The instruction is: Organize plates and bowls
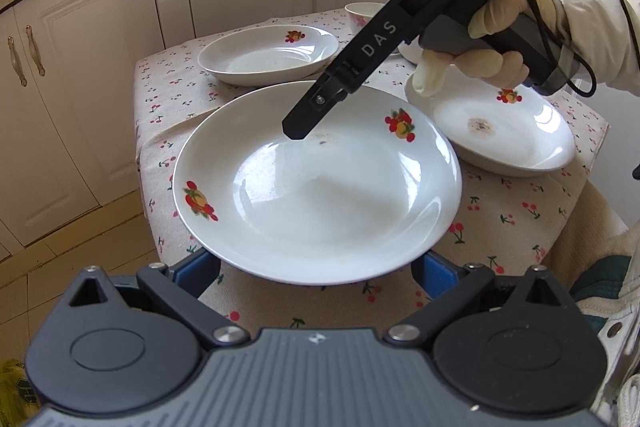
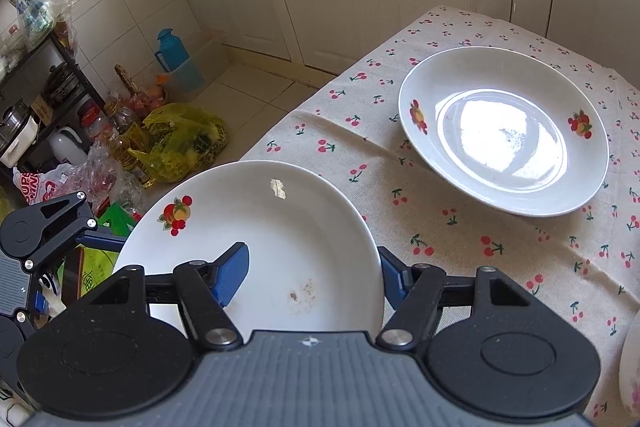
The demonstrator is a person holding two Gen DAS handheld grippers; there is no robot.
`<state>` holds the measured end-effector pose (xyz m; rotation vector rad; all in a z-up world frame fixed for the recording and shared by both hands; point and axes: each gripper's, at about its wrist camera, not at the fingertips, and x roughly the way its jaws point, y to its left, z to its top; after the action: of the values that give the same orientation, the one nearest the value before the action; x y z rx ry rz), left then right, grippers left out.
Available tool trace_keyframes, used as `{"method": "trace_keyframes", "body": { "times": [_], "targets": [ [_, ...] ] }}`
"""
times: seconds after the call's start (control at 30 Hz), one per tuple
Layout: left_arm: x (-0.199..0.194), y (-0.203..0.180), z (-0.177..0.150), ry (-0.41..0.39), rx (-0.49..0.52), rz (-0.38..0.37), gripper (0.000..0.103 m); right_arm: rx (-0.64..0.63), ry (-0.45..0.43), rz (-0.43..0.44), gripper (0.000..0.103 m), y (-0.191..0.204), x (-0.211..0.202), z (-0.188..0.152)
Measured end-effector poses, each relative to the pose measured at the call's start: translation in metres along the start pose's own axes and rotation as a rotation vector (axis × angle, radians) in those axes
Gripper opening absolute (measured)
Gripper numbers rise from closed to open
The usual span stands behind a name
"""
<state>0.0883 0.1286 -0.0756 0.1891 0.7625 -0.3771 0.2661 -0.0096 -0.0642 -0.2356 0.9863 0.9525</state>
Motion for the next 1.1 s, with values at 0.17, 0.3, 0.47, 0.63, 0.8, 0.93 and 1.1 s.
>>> {"method": "trace_keyframes", "body": {
  "times": [0.17,0.3,0.47,0.63,0.8,0.93,1.1],
  "targets": [
    [0.013,0.002,0.009,-0.002,0.001,-0.007,0.101,0.003,0.0,-0.025,0.073,-0.012,0.005,0.007],
    [0.019,0.003,0.014,-0.002,0.001,-0.012,0.101,0.013,0.0,-0.036,0.073,-0.021,0.008,0.009],
    [0.024,0.007,0.019,-0.002,-0.005,-0.021,0.101,0.019,-0.003,-0.041,0.073,-0.027,0.009,0.011],
    [0.03,0.009,0.022,-0.004,-0.003,-0.024,0.101,0.018,-0.003,-0.05,0.074,-0.031,0.009,0.011],
    [0.034,0.009,0.024,-0.006,0.008,-0.019,0.101,0.027,-0.008,-0.056,0.074,-0.035,0.008,0.011],
    [0.036,0.01,0.026,-0.009,0.012,-0.014,0.101,0.018,-0.011,-0.066,0.074,-0.034,0.008,0.01],
    [0.038,0.009,0.024,-0.005,0.014,-0.007,0.101,0.024,-0.012,-0.05,0.079,-0.033,0.008,0.011]
  ]
}}
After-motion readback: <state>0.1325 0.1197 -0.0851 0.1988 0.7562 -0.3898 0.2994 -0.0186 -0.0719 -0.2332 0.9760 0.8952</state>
